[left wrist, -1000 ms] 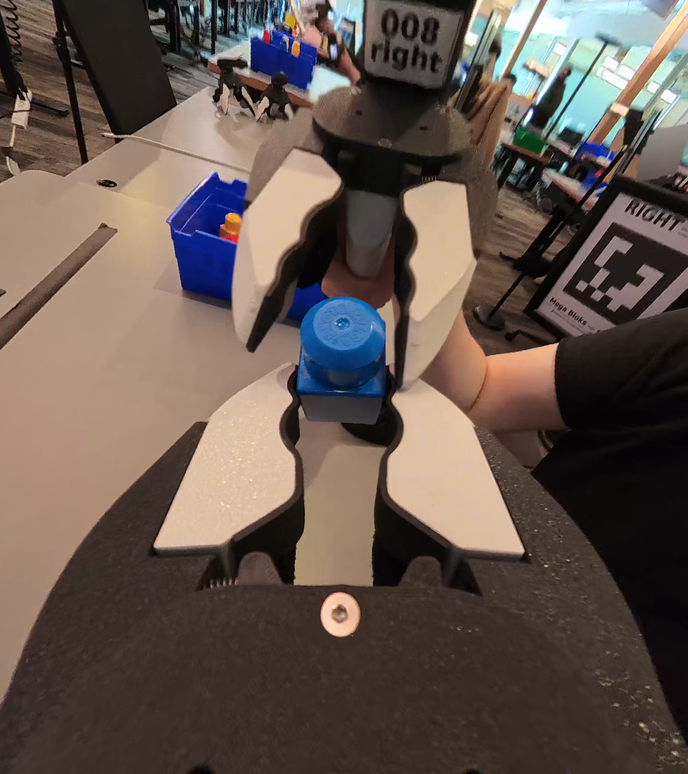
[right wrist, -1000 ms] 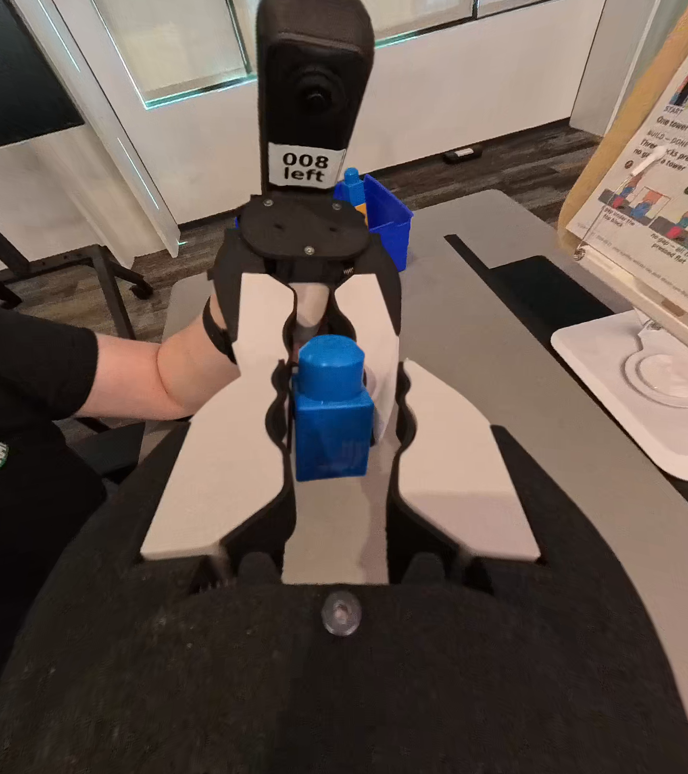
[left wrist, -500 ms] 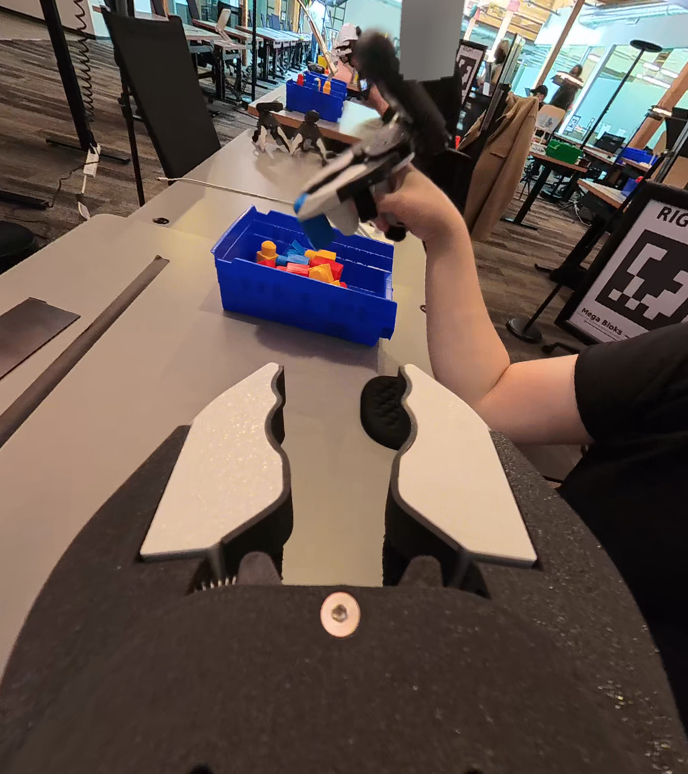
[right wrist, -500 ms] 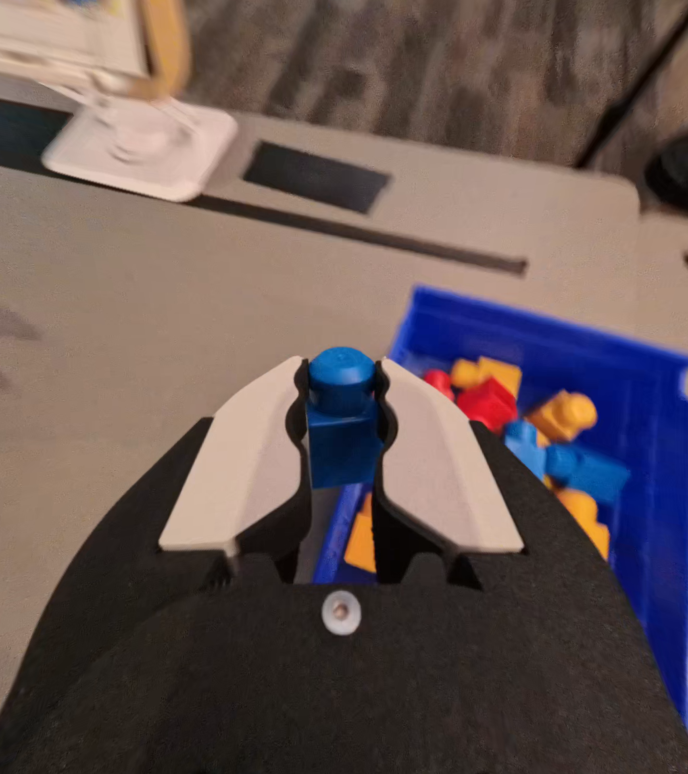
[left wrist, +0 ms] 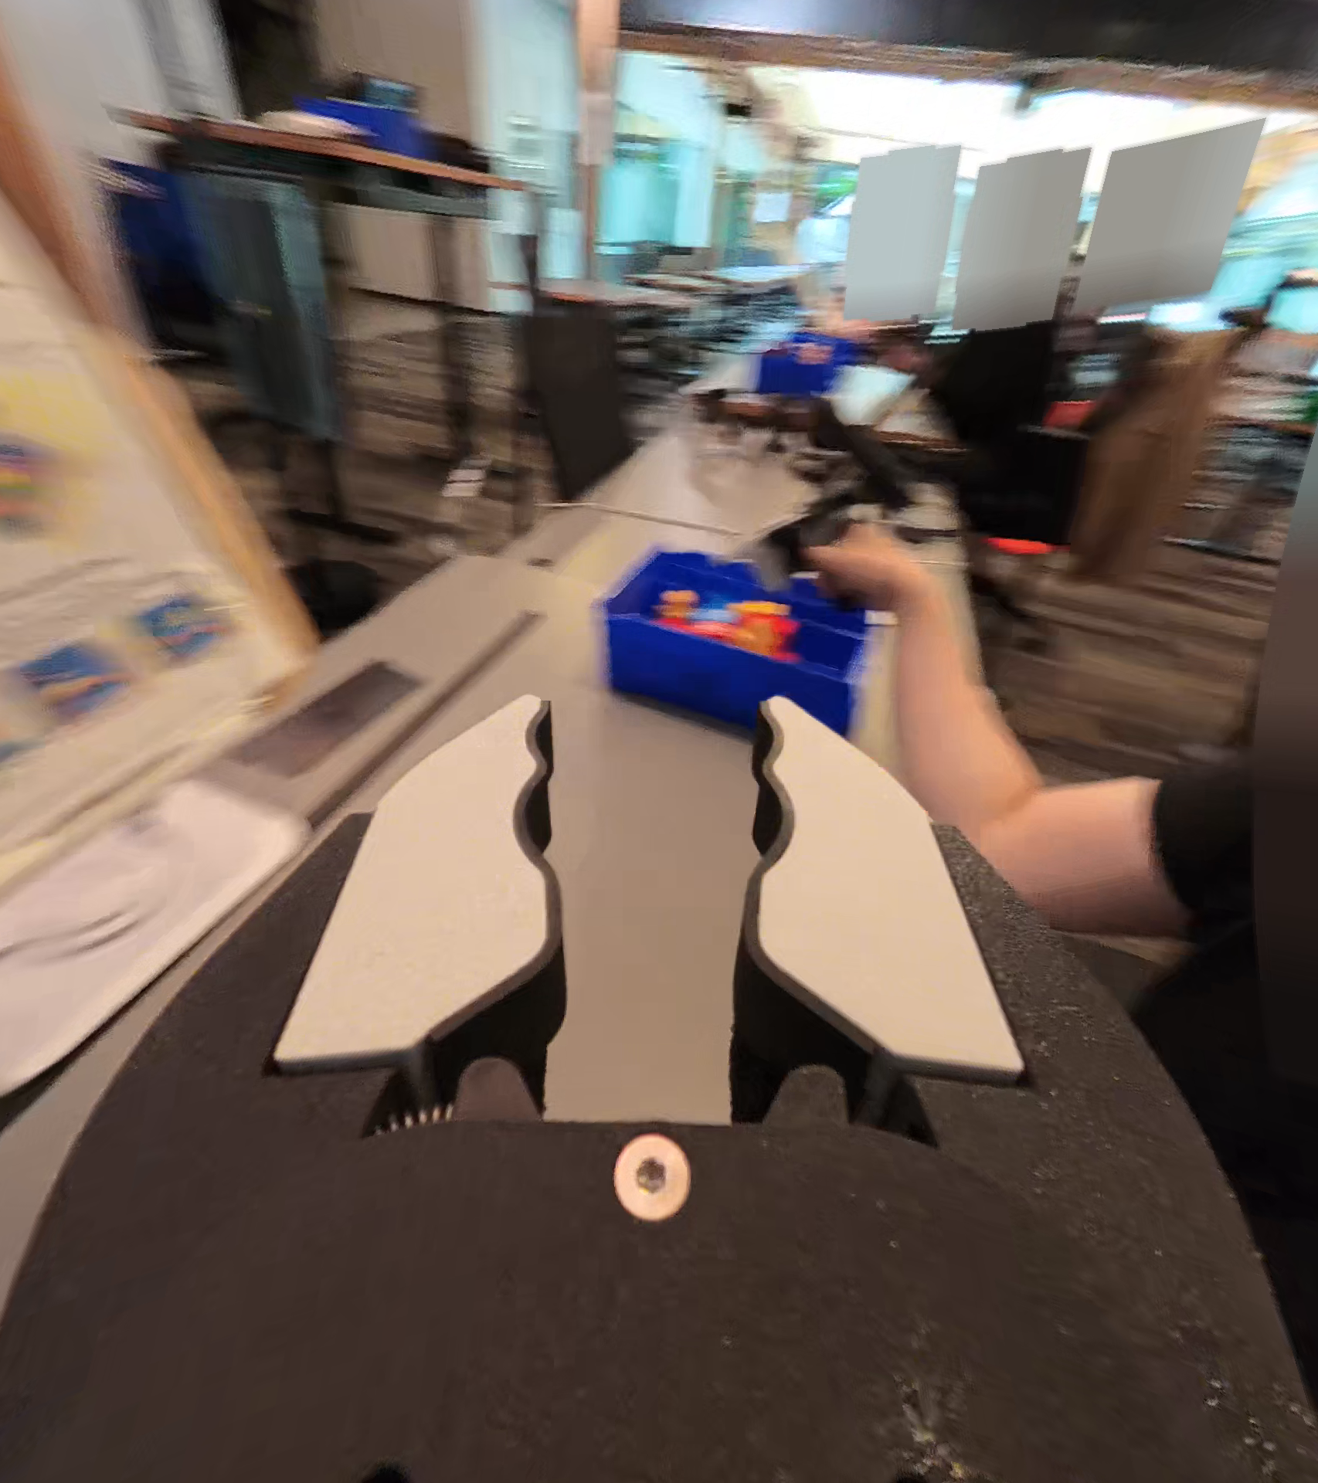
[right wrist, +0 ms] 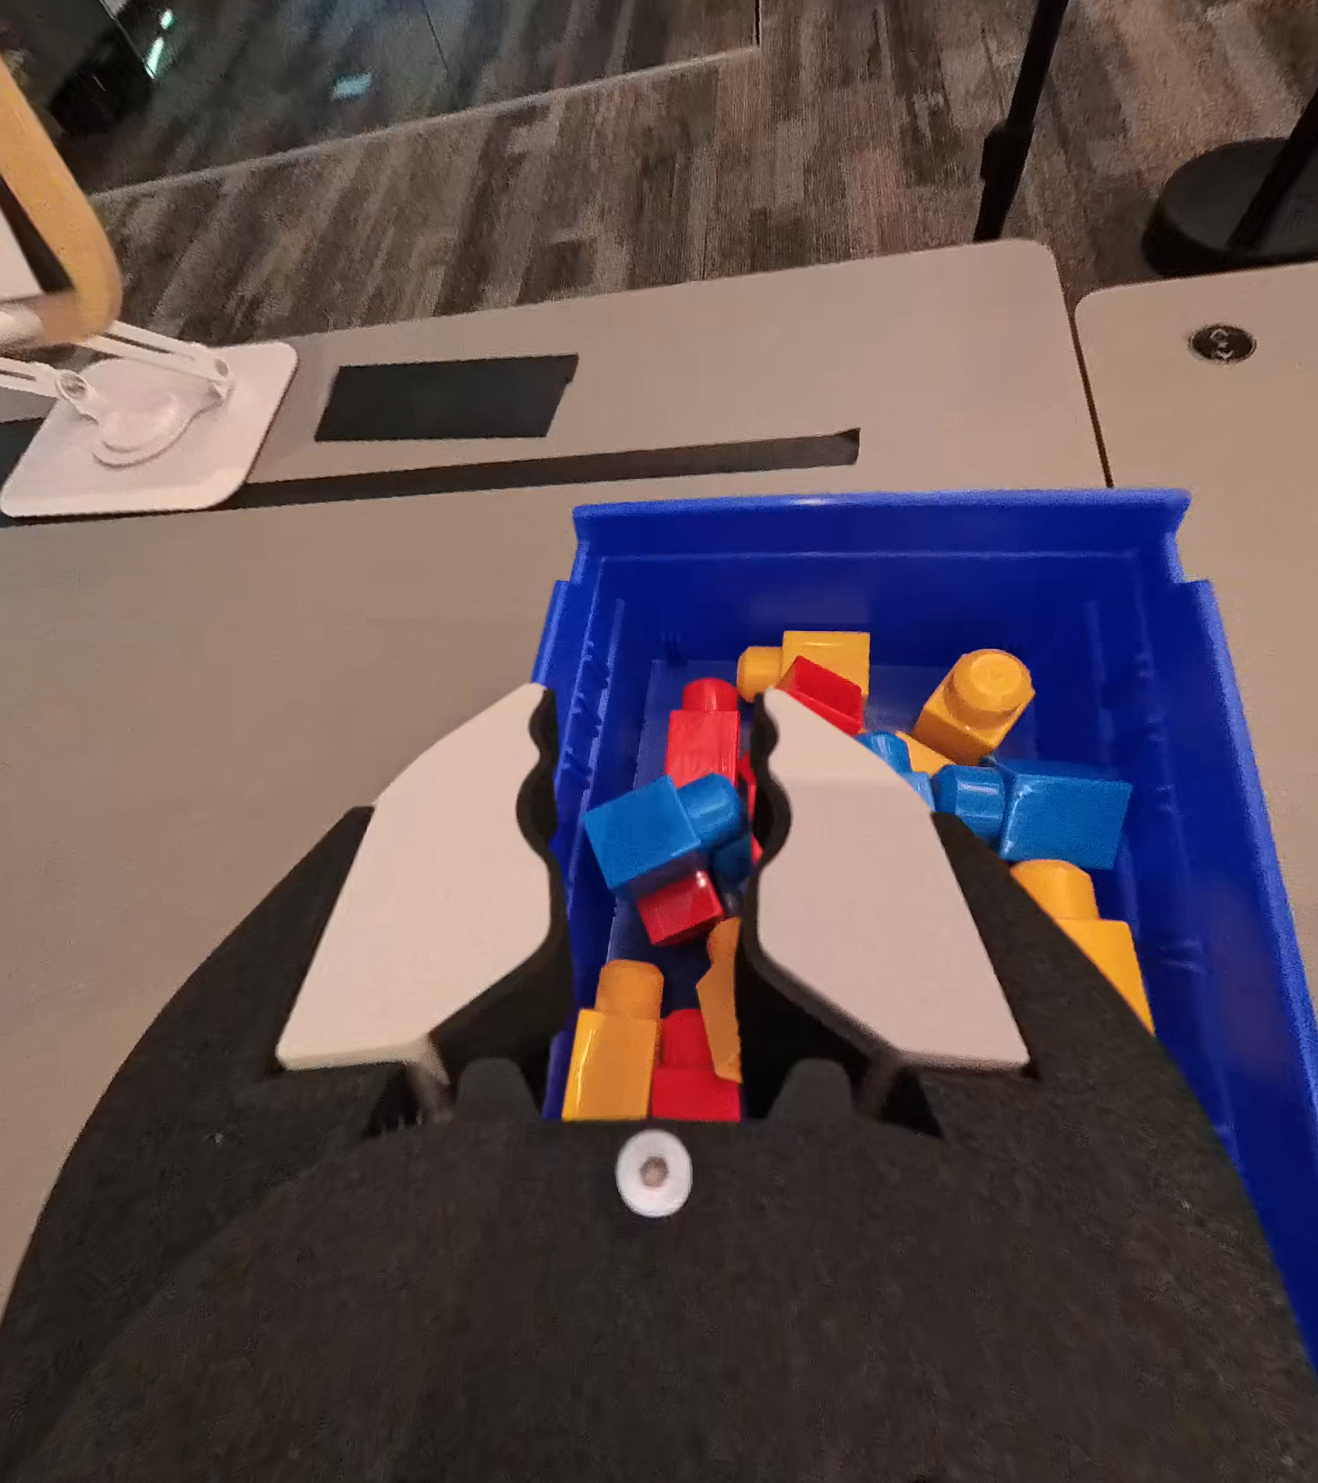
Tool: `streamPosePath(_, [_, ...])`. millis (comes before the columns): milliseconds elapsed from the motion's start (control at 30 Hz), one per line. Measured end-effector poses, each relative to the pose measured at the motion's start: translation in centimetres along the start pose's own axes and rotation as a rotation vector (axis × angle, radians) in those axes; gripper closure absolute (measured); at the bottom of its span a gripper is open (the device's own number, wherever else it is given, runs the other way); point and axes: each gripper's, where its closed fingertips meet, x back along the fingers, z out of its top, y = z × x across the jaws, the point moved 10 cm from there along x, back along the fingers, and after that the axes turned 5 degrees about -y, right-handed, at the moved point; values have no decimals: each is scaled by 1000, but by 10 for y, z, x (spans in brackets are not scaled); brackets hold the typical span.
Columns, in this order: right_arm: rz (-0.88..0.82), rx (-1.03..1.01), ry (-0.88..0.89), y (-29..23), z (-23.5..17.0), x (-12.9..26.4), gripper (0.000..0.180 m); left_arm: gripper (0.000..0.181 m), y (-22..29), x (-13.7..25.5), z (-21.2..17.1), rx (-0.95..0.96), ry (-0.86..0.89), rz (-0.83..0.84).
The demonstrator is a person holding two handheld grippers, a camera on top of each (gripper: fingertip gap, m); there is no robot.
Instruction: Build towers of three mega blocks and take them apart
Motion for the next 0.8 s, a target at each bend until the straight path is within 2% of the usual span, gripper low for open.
streamPosePath(167, [49,3,17,-5,5,-10,135,136,-45,113,-21,53,-185,750])
streamPosePath(300, [44,62,-74,-13,5,-25,135,128,-98,178,-84,123,-411,1108])
streamPosePath(433, [62,119,-90,-25,6,-30,135,132,-152,206,-165,351,-463,1226])
streamPosePath(533, [62,142,-105,-29,6,-32,135,131,-176,211,-206,425,-496,1311])
streamPosePath(667, [48,145,-112,-25,3,-30,135,125,-198,218,-227,436,-560,1472])
streamPosePath(800, [44,123,-70,-19,3,-20,137,122,-217,224,-241,506,-616,1542])
